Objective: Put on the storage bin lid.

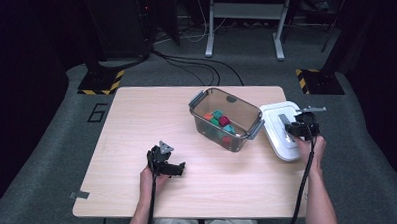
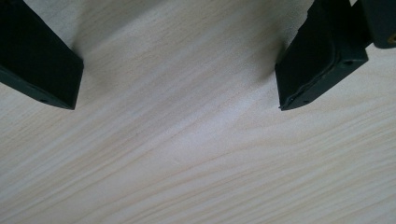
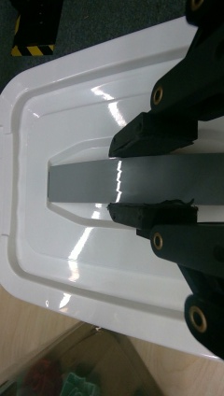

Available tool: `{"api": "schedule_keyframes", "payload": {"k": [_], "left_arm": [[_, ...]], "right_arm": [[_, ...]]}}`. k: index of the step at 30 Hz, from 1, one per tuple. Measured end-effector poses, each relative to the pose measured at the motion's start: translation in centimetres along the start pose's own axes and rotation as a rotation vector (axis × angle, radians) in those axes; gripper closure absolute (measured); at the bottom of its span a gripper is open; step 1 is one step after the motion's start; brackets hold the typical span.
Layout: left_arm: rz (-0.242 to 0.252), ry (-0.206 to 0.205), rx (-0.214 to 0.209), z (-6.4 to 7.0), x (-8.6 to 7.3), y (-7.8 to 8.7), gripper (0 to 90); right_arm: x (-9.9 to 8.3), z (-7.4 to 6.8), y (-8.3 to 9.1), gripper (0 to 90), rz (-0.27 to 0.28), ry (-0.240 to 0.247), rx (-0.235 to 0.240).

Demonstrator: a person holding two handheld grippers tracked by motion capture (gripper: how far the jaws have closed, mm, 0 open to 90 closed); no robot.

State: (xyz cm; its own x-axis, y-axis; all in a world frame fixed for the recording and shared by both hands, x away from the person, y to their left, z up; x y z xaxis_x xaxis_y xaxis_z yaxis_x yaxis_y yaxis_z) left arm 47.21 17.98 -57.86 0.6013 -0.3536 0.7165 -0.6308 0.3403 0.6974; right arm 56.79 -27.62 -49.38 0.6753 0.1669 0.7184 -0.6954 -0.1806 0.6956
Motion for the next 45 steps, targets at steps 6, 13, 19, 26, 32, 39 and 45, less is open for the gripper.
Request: {"api": "schedule_keyframes", "payload": {"k": [6,13,19,26,32,39,45], "left_arm": [[0.0,0.0,0.0,0.0,0.0,0.0,0.7],[-0.004,-0.005,-0.001,0.0,0.0,0.0,0.8],[-0.002,-0.004,-0.001,0.0,0.0,0.0,0.8],[-0.001,-0.005,-0.002,0.0,0.0,0.0,1.1],[-0.001,-0.005,-0.002,0.0,0.0,0.0,1.1],[-0.001,-0.004,-0.003,0.0,0.0,0.0,1.1],[0.0,-0.003,-0.003,0.0,0.0,0.0,1.2]], "right_arm": [[0.8,0.4,0.8,67.1,0.012,-0.011,-0.004],[2.0,0.8,2.0,67.1,0.032,-0.012,-0.013],[3.3,1.1,3.1,67.1,0.057,-0.014,-0.001],[5.1,0.5,4.6,67.1,0.088,-0.006,0.038],[6.6,-0.5,5.4,67.1,0.107,0.008,0.074],[7.9,-2.6,5.5,67.1,0.113,0.048,0.124],[8.9,-4.9,5.2,67.0,0.111,0.091,0.165]]}}
Point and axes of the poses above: each handheld gripper's, and its own axes: y roughly backward along the jaws, x roughly out of its top, z roughly to its right, the point moved 7 cm from there along -y, roughly forward along the jaws, and after that the axes turned 1 degree about x, right-handed, at the moved point
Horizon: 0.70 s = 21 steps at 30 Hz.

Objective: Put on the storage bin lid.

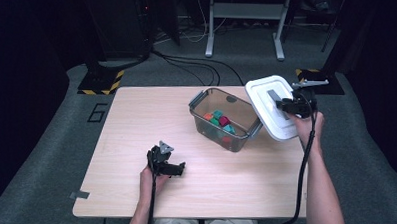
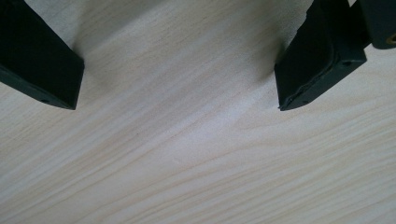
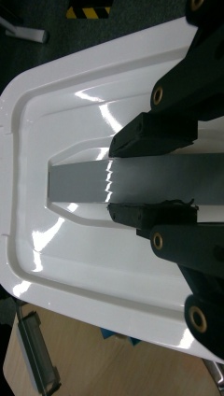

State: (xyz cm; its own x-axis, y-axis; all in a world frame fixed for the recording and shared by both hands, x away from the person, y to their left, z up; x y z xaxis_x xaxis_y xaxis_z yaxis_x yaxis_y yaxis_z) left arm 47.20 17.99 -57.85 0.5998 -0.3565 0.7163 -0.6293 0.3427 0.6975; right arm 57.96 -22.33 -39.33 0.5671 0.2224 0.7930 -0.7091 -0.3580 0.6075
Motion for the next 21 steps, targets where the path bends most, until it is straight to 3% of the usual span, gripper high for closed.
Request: {"api": "schedule_keyframes", "payload": {"k": [9,21], "left_arm": [[-0.008,-0.009,-0.002,0.0,0.0,0.1,1.2],[-0.006,-0.005,-0.006,0.0,0.0,0.1,1.4]], "right_arm": [[1.3,-3.1,-1.3,67.0,-0.013,0.052,0.066],[2.3,-5.9,-3.2,67.0,-0.032,0.108,0.137]]}}
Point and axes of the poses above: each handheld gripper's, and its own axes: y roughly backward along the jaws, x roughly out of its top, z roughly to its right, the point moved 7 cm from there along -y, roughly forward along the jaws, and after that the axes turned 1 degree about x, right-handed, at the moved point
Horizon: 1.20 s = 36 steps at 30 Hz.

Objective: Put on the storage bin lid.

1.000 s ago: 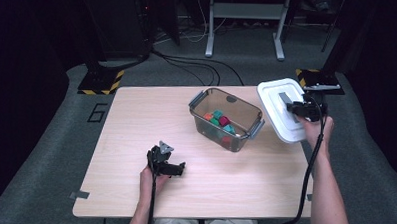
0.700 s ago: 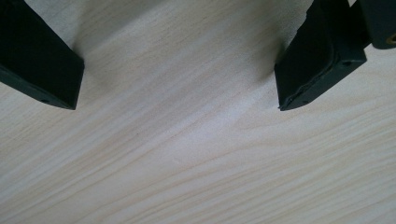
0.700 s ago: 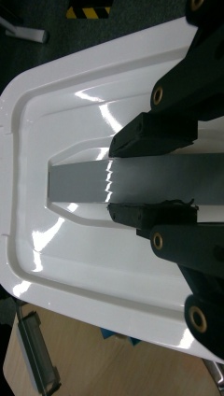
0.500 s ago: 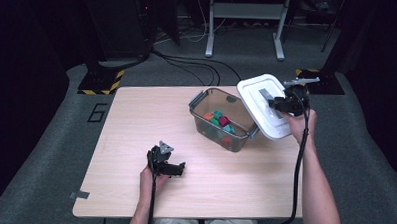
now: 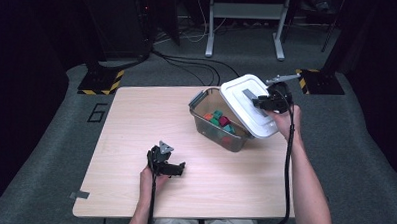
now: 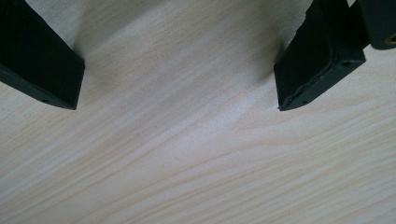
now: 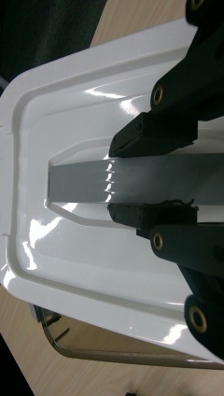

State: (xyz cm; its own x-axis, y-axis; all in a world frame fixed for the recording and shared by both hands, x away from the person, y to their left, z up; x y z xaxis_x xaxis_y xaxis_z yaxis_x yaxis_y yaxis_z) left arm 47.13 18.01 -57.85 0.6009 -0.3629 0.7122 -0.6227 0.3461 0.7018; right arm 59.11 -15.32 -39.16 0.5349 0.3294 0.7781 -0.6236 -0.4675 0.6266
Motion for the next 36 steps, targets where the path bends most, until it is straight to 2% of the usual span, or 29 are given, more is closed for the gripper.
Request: {"api": "schedule_keyframes", "payload": {"k": [7,10,16,18,22,36], "left_arm": [[-0.002,0.0,0.0,0.0,0.0,0.0,1.4],[-0.005,0.0,-0.003,0.0,0.0,0.0,1.4],[-0.005,0.0,-0.003,0.0,0.0,0.0,1.5],[-0.005,0.0,-0.003,0.0,0.0,0.0,1.5],[-0.005,0.001,-0.003,0.0,0.0,0.0,1.5],[-0.005,0.0,-0.003,0.0,0.0,0.0,1.6]], "right_arm": [[1.1,-1.7,-1.3,67.0,-0.018,0.033,0.031],[1.6,-2.3,-1.7,67.0,-0.02,0.072,0.041],[2.4,-3.5,-2.5,67.0,-0.041,0.105,0.078],[2.5,-3.7,-2.9,67.0,-0.044,0.122,0.09],[2.5,-4.2,-3.4,67.0,-0.057,0.126,0.11],[2.9,-5.5,-5.5,67.0,-0.111,0.225,0.189]]}}
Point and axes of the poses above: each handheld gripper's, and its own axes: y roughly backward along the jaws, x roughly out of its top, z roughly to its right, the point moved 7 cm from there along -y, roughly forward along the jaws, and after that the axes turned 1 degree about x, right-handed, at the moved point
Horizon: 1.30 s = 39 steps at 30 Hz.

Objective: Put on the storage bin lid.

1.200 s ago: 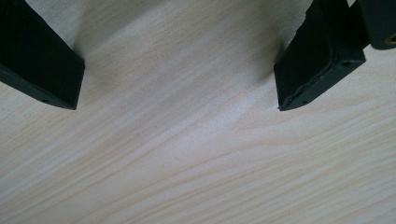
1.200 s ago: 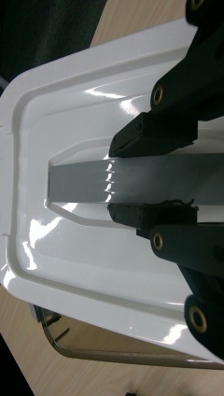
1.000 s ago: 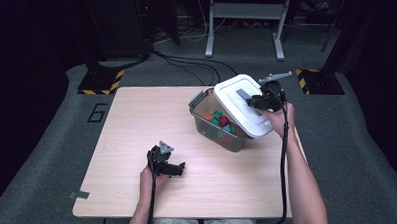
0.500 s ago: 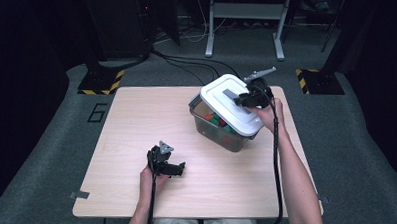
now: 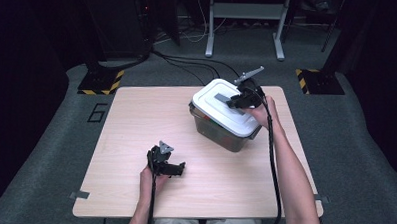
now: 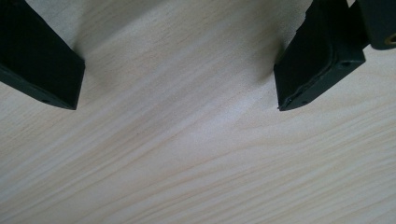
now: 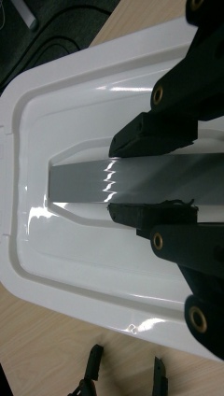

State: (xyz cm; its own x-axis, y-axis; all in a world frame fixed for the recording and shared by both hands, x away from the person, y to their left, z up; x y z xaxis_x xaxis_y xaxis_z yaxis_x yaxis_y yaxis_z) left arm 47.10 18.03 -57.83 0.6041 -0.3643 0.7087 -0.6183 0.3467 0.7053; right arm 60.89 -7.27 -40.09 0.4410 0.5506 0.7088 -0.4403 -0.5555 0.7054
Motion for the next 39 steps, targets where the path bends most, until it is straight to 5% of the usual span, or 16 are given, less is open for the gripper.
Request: {"api": "schedule_keyframes", "payload": {"k": [19,31,39], "left_arm": [[0.012,0.005,0.006,0.0,0.1,-0.1,1.5],[0.007,0.004,0.003,0.0,0.0,0.0,1.5],[0.007,0.004,0.004,0.0,0.0,0.0,1.6]], "right_arm": [[-0.7,-0.4,-2.6,66.9,-0.096,0.058,0.046],[-1.3,-0.2,-2.9,65.8,-0.056,0.037,0.05],[-1.5,-0.1,-2.1,29.0,-0.016,-0.005,0.026]]}}
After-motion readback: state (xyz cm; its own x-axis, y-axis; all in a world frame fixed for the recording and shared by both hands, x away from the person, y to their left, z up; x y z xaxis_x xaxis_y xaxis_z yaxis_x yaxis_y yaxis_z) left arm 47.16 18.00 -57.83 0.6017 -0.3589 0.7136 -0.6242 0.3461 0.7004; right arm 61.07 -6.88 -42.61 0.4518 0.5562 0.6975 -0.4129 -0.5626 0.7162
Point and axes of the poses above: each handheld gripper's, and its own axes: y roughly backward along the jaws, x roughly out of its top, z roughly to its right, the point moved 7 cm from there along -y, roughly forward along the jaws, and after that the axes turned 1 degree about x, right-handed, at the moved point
